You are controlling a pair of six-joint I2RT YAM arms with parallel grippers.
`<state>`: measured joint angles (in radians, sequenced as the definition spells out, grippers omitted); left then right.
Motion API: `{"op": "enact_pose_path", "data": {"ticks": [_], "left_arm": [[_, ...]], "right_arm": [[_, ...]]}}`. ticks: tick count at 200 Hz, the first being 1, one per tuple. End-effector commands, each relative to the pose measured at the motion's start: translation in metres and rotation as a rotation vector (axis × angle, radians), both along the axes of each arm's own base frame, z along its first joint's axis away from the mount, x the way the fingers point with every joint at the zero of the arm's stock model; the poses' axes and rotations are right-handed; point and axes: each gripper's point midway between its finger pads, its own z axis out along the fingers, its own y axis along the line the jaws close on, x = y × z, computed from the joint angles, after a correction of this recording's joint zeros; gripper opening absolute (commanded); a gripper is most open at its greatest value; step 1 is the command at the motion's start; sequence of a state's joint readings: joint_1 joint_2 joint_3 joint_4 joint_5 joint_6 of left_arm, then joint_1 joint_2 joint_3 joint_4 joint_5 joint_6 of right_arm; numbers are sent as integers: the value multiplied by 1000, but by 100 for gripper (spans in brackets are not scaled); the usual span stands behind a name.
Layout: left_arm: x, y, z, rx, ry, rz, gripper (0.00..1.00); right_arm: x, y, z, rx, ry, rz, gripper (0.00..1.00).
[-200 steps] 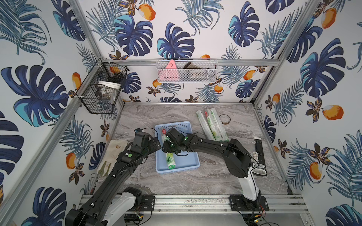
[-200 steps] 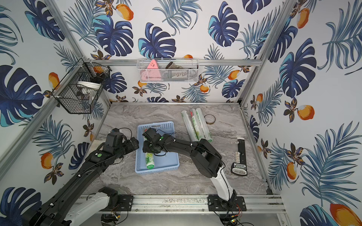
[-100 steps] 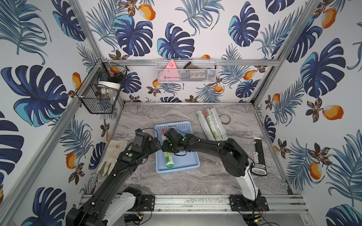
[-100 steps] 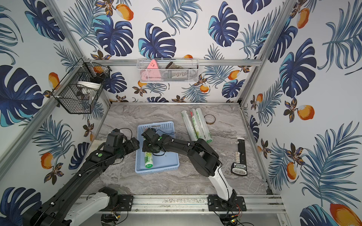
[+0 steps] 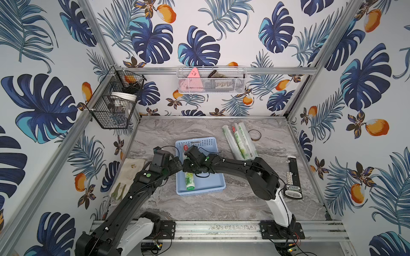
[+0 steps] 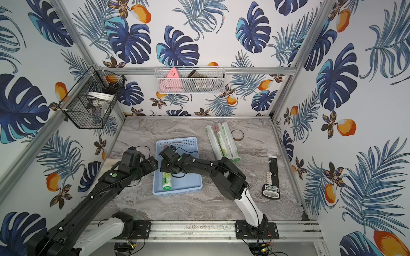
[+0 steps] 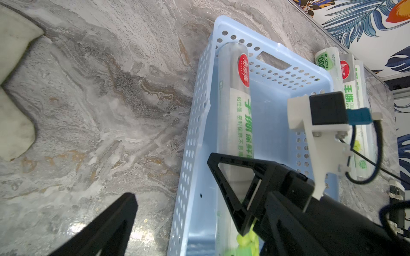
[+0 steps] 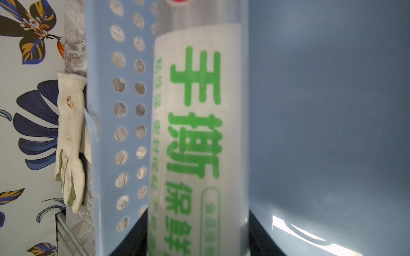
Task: Put the plastic wrap into the basket
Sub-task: Place the plastic wrap in the basket.
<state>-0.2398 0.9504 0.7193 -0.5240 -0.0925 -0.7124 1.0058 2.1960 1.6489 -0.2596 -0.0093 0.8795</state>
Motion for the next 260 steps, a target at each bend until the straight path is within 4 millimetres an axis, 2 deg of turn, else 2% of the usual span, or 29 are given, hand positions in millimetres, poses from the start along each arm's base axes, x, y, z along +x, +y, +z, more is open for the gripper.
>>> {"op": "enact_pose_path", "data": {"ticks": [1, 26, 51, 68, 128, 147, 196, 224, 260], "left_arm": [[1, 5, 1, 11, -4, 28, 98], [3, 1, -2, 1, -3, 9, 93], [3, 1, -3, 1, 2, 11, 93], [3, 1, -3, 1, 0, 10, 92], [2, 1, -1, 10, 6, 2, 95], [2, 1, 1, 10, -1, 0, 96], [-1, -3, -1, -5, 9, -18, 96], [-5, -2, -7, -1, 36, -21, 96], [-8, -2, -12, -5, 48, -20, 97]], "right_arm": [[5, 14, 8, 70, -20, -7, 42], [2, 16, 2, 78, 0, -2, 46], [-1, 17, -1, 91, 18, -2, 52], [-2, 17, -2, 96, 22, -1, 52], [-5, 21, -4, 120, 49, 2, 54], [-6, 22, -4, 127, 53, 3, 58], [-6, 23, -5, 135, 59, 2, 59], [-5, 20, -2, 145, 45, -5, 54], [-9, 23, 7, 184, 47, 19, 54]]}}
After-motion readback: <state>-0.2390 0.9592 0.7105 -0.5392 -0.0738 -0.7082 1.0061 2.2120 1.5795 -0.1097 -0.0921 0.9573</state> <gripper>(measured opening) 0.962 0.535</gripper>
